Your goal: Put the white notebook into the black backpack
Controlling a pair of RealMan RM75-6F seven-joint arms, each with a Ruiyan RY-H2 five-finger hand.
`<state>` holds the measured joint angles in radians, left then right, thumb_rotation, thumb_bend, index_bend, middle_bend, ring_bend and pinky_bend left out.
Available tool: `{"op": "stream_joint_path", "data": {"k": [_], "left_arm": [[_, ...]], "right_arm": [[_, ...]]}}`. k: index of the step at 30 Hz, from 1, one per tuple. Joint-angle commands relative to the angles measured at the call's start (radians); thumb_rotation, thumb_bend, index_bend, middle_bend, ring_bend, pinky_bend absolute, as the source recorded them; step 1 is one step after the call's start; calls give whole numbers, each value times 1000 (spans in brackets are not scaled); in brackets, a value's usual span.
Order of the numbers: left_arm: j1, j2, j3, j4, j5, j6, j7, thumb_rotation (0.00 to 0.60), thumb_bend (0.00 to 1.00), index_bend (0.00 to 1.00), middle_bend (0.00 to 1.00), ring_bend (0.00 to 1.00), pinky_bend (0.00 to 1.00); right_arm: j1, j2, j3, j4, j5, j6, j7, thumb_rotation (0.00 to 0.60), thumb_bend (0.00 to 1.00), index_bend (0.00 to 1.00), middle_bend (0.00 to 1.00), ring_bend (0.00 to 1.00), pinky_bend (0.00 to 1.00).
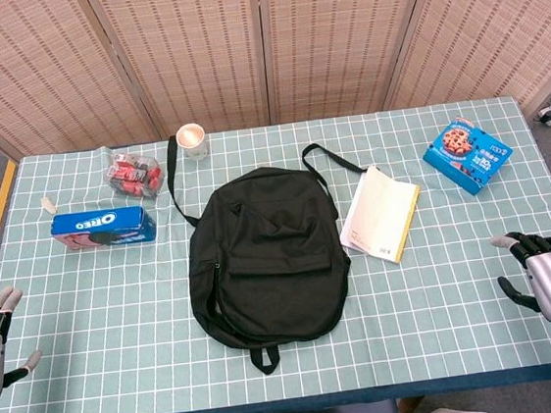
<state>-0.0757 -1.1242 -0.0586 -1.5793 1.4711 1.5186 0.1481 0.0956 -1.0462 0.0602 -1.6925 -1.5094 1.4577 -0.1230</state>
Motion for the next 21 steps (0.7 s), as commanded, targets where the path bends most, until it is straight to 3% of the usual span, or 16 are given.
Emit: {"op": "stream_joint_path", "data": {"k": [1, 6, 13, 21], "left_arm": [[0, -1, -1, 0, 0, 0, -2, 600, 164, 130, 105, 100, 140], [2, -3, -1, 1, 5, 7, -10, 600, 164, 130, 105, 100, 140], [9, -8, 0, 3, -3, 11, -15, 600, 164, 130, 105, 100, 140], [20, -13, 4, 7, -6, 18, -25, 600, 164, 130, 105, 100, 140]], "right_arm": [[2, -2, 1, 5, -6, 3, 5, 600, 255, 284, 312, 298, 340], [17, -12, 5, 32, -15, -10, 12, 600, 252, 284, 312, 298, 339], [91, -29, 20, 100, -12, -110, -16, 600, 238, 284, 312, 298, 340], [202, -147, 49, 282, -12, -216, -17, 600, 161, 284, 328, 298, 340]]}}
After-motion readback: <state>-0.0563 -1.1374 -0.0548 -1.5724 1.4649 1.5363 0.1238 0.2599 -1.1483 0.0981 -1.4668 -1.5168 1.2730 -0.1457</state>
